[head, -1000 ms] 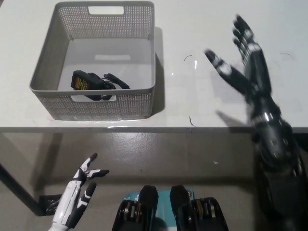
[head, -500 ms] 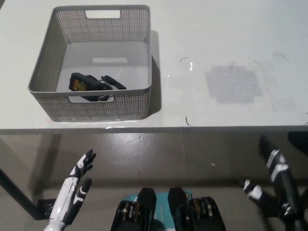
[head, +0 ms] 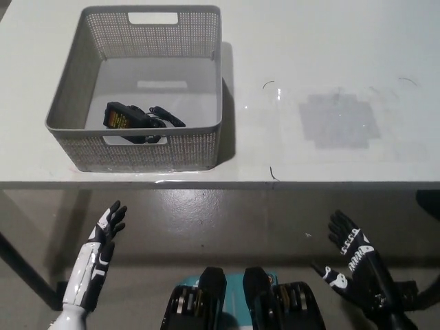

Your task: Use the right hand to pick up a black power cord and place it into a container on the left hand side

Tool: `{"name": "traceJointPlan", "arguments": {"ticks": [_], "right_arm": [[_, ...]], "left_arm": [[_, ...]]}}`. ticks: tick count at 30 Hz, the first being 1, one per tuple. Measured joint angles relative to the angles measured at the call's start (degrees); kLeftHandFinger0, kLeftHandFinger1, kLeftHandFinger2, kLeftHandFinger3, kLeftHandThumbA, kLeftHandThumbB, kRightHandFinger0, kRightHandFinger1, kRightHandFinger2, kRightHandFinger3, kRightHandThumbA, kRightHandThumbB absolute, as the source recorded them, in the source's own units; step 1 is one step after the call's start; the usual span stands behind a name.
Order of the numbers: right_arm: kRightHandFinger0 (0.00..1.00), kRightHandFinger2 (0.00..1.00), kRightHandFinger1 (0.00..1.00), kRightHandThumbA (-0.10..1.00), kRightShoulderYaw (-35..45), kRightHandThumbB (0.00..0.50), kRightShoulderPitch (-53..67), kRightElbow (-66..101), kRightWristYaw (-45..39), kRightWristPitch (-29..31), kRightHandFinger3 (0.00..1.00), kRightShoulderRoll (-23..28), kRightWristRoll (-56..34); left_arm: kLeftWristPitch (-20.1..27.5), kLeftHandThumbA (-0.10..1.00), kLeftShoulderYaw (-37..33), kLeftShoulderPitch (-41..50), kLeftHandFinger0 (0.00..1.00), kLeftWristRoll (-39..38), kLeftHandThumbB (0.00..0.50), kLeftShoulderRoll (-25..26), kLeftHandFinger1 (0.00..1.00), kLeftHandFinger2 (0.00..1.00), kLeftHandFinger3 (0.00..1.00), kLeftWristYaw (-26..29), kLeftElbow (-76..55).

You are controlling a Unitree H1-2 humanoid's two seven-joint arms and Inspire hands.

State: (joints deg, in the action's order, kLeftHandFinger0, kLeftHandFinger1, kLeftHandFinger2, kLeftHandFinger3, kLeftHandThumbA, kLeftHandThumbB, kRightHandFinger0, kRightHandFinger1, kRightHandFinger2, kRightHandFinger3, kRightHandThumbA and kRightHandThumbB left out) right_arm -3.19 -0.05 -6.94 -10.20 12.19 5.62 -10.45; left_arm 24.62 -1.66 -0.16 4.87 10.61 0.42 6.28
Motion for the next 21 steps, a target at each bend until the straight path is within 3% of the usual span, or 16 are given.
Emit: {"name": "traceJointPlan", "arguments": {"ticks": [7,11,21], "right_arm": [[1.00,1.00,1.00,1.00,1.7,0.327,-1.1,-1.1,-0.9,-0.1,1.00,0.1,-3.2],[1.00,1.00,1.00,1.00,2.0,0.297,-1.2,-1.2,-1.4,-0.2,1.00,0.1,-4.2],[1.00,1.00,1.00,1.00,2.1,0.321,-2.1,-1.2,-1.8,-0.4,1.00,0.3,-5.3]], "left_arm": [[0.0,1.00,0.0,-1.5,1.00,0.1,0.359,0.0,1.00,1.00,1.00,0.0,0.3],[0.0,1.00,0.0,-1.8,1.00,0.3,0.355,0.0,1.00,1.00,1.00,0.0,0.4],[0.0,1.00,0.0,-2.9,1.00,0.8,0.338,0.0,1.00,1.00,1.00,0.1,1.1]]}}
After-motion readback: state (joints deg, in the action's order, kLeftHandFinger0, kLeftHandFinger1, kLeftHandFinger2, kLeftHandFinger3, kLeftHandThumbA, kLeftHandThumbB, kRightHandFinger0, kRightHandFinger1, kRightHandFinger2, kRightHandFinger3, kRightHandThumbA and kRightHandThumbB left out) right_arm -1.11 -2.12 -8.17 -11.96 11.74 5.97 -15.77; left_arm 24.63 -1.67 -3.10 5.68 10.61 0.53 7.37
